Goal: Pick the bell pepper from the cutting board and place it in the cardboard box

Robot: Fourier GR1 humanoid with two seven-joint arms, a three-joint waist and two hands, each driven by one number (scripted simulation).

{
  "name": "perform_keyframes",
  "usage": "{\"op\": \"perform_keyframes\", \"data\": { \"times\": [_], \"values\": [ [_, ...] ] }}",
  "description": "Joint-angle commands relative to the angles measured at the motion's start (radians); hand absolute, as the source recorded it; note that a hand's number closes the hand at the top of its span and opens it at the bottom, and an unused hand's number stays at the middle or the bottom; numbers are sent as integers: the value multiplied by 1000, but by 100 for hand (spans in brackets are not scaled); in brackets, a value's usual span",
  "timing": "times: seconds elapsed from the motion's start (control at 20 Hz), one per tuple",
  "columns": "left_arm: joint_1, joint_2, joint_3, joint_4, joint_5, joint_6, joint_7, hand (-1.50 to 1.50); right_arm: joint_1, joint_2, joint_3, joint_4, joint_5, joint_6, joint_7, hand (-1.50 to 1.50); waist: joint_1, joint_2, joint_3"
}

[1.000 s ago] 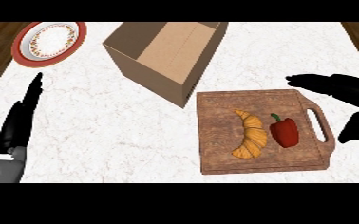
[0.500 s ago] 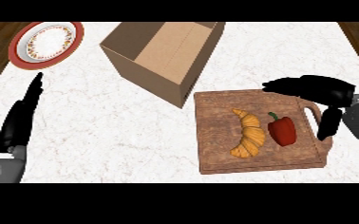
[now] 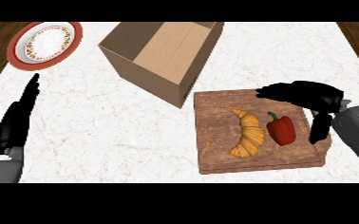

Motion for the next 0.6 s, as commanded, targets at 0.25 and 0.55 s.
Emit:
{"op": "perform_keyframes", "data": {
  "times": [0.25, 0.55],
  "values": [
    [-10, -7, 39, -1, -6, -39, 8, 0, 93, -38, -50, -158, -10, 113, -80, -150, -8, -2, 0],
    [-2, -19, 69, 65, -15, -58, -87, 0, 127, -32, -84, -222, -15, 137, -66, -150, -6, 0, -1]
  ]
}}
